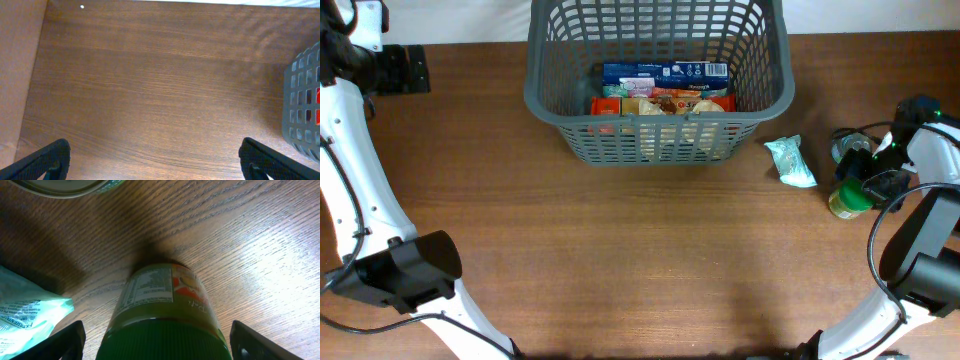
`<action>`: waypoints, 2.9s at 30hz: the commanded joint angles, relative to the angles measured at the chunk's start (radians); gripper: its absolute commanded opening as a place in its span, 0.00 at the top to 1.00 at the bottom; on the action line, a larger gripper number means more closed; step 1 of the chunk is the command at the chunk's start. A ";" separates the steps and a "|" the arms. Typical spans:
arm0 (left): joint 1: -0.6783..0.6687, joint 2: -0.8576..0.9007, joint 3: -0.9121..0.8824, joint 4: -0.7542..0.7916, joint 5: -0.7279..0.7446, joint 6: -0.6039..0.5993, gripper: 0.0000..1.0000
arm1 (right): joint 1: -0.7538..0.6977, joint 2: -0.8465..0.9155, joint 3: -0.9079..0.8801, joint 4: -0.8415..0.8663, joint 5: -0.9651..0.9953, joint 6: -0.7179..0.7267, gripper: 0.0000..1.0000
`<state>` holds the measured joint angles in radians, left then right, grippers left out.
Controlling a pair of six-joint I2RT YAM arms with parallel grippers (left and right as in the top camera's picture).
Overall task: Pack container
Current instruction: 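Grasp the green-lidded jar with the right gripper, then carry the jar into the basket and release it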
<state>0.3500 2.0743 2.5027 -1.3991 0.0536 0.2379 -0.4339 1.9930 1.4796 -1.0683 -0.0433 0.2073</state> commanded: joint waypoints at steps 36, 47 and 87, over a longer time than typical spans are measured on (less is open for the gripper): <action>0.004 0.007 0.002 -0.002 0.014 -0.017 0.01 | 0.017 -0.194 0.475 -0.281 -0.020 0.033 0.62; 0.004 0.007 0.002 -0.002 0.014 -0.017 0.01 | 0.334 -0.332 1.013 -0.384 -0.137 -0.046 0.75; 0.003 0.007 0.002 -0.002 0.014 -0.017 0.01 | 0.717 0.230 0.983 -0.432 0.055 -0.144 0.54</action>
<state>0.3500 2.0743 2.5027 -1.3994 0.0540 0.2379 0.2996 2.2269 2.4866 -1.4979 -0.0135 0.0669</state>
